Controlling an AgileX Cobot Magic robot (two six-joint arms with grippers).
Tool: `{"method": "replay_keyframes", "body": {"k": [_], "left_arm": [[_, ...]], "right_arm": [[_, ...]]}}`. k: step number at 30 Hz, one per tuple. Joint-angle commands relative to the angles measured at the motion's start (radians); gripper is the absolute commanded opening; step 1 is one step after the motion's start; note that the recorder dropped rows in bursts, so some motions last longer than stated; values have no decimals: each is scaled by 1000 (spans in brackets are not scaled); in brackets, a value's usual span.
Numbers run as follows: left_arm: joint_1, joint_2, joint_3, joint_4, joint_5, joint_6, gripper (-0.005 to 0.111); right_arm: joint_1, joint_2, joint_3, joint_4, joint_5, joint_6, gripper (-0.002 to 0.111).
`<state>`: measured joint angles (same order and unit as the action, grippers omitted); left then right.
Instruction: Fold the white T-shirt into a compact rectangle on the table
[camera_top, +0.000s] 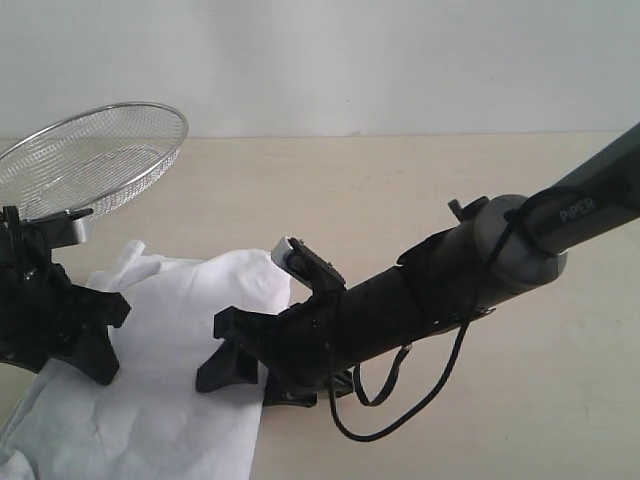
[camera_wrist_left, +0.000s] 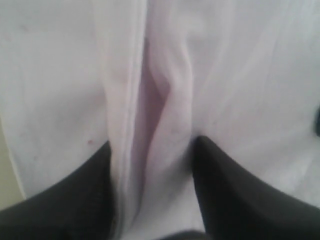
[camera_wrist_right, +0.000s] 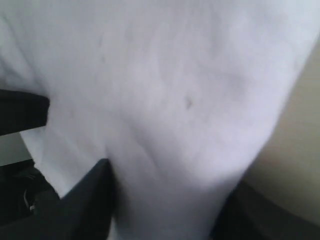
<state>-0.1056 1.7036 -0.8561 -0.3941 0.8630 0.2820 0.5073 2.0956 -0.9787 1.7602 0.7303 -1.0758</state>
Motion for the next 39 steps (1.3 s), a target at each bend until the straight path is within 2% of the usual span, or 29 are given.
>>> {"method": "replay_keyframes", "body": {"k": [1, 2, 3, 7, 12, 21, 24, 26, 27, 28, 29, 31, 35, 37, 39], "left_arm": [[3, -5, -2, -5, 4, -2, 41], [3, -5, -2, -5, 5, 2, 41], [3, -5, -2, -5, 5, 6, 41], [3, -38, -2, -7, 5, 6, 41], [3, -130, -2, -7, 8, 6, 41], [3, -226, -7, -26, 17, 6, 41], [3, -229, -34, -112, 17, 46, 41], [3, -227, -52, -235, 15, 154, 40], [3, -214, -76, -320, 19, 198, 37], [-2, -201, -90, -347, 19, 221, 33], [-19, -164, -123, -353, 16, 231, 24], [-41, -77, -161, -355, 14, 231, 14], [-56, 91, -214, -356, -23, 227, 14], [-56, 111, -214, -266, -31, 202, 14], [-56, 97, -214, -68, -59, 55, 14]], "right_arm": [[3, 11, -1, -16, -51, 15, 13], [3, 11, 2, -16, -56, 22, 3], [3, 11, 2, -16, -60, 33, 0], [1, 8, 2, -27, -60, 55, 0], [-34, 8, 2, -181, -89, 155, 0], [-124, 6, 2, -315, 38, 176, 0], [-133, 1, 2, -333, 29, 176, 0], [-137, -8, 2, -342, 26, 169, 0], [-139, -17, 2, -346, 16, 171, 0], [-140, -20, 2, -346, 14, 171, 0], [-140, -29, 2, -348, 8, 171, 0], [-140, -29, 2, -350, 5, 173, 0], [-138, -29, 2, -360, 11, 172, 0], [-138, -29, 2, -362, 11, 172, 0], [-138, -29, 2, -366, 6, 170, 0]]}}
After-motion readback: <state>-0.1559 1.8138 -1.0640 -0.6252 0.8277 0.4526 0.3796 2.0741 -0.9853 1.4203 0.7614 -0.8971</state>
